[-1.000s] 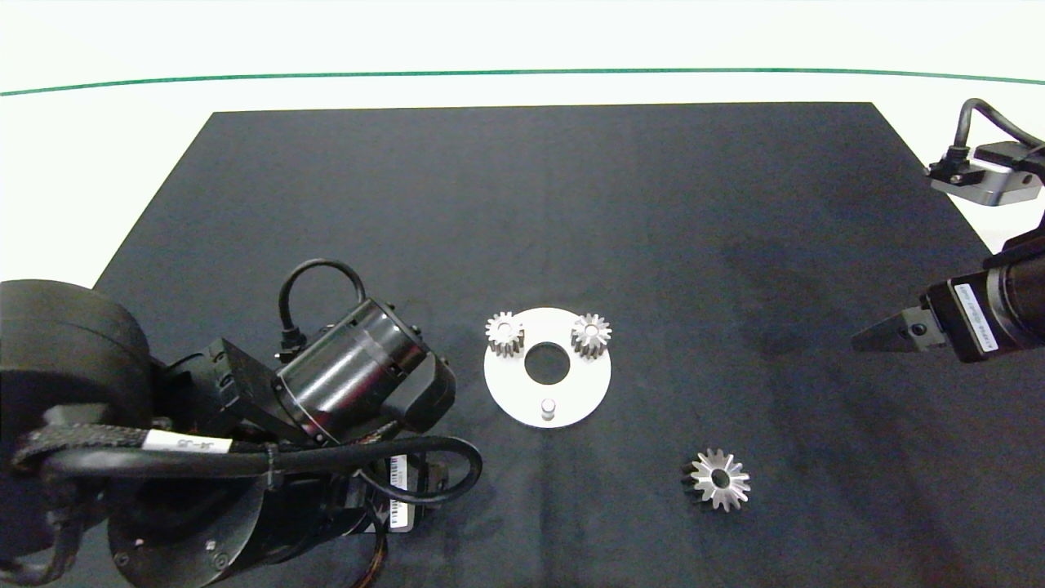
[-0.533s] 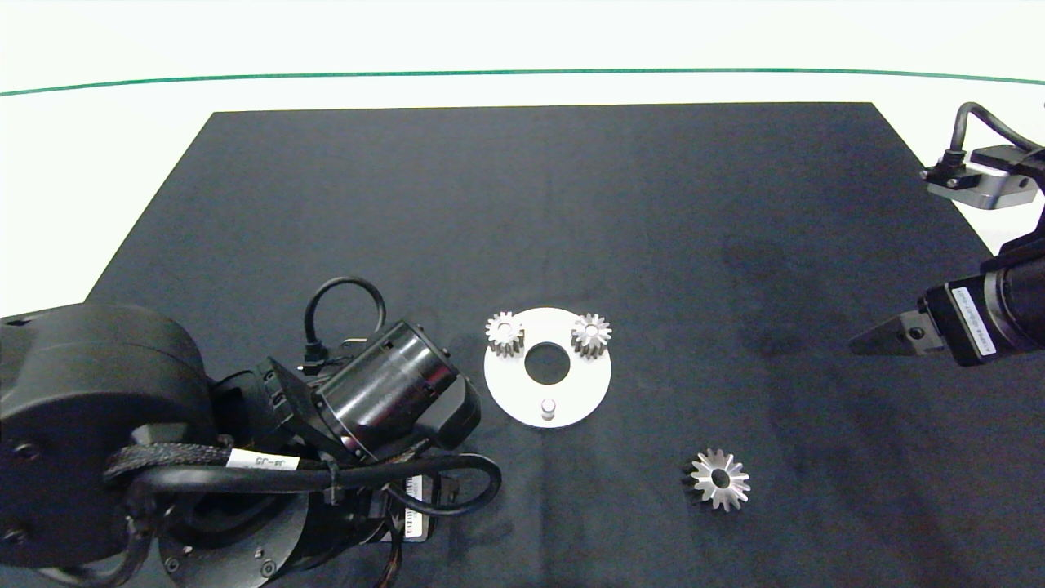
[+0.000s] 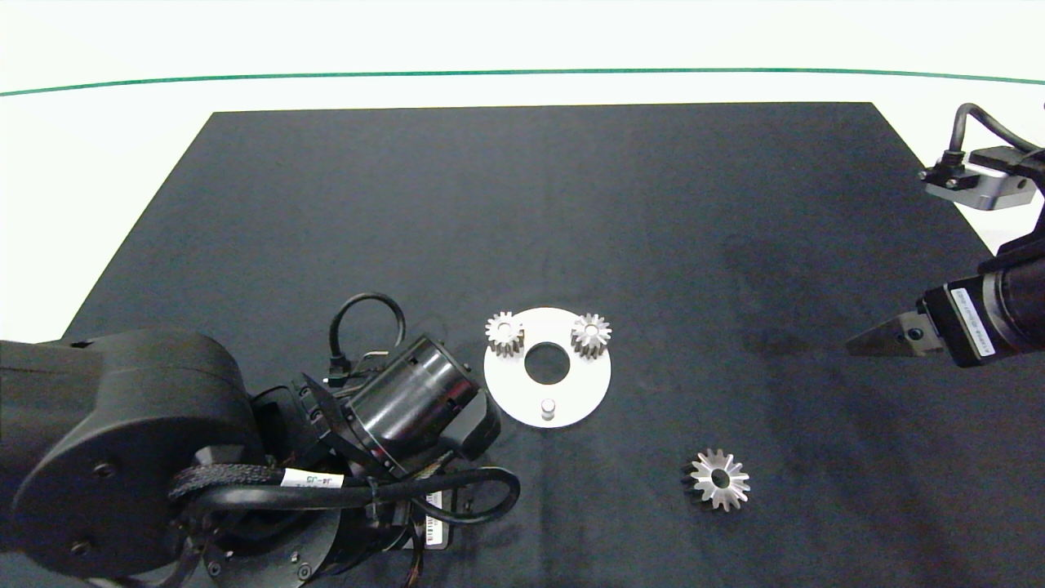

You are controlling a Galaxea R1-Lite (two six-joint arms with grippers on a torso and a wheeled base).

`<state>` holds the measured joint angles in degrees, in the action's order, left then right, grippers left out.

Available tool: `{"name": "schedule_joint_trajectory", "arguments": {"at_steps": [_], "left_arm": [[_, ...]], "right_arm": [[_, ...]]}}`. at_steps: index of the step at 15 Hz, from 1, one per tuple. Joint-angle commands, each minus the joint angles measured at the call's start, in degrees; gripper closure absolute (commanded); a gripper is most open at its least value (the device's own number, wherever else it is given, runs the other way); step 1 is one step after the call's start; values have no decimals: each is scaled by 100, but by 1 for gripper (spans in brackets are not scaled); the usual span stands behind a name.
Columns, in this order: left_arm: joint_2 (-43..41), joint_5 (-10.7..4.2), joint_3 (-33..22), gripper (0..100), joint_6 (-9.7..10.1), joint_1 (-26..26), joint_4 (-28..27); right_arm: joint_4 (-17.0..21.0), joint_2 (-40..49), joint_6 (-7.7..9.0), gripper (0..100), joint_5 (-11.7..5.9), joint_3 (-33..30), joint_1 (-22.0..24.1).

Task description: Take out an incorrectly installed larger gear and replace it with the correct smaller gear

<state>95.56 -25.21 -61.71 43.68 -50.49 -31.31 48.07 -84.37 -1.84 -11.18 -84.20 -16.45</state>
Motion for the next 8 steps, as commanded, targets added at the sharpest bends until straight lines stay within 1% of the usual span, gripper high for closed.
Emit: {"name": "schedule_joint_trajectory", "arguments": {"at_steps": [1, 2, 8], "left_arm": [[-46, 86, 1, 11, 18, 4, -16], [-55, 104, 1, 13, 18, -4, -16], [-20, 95, 19, 25, 27, -13, 72]], "right_arm": [[27, -9, 0, 0, -7, 0, 1], [18, -9, 0, 0, -7, 0, 1], [10, -9, 0, 0, 2, 53, -8]]}}
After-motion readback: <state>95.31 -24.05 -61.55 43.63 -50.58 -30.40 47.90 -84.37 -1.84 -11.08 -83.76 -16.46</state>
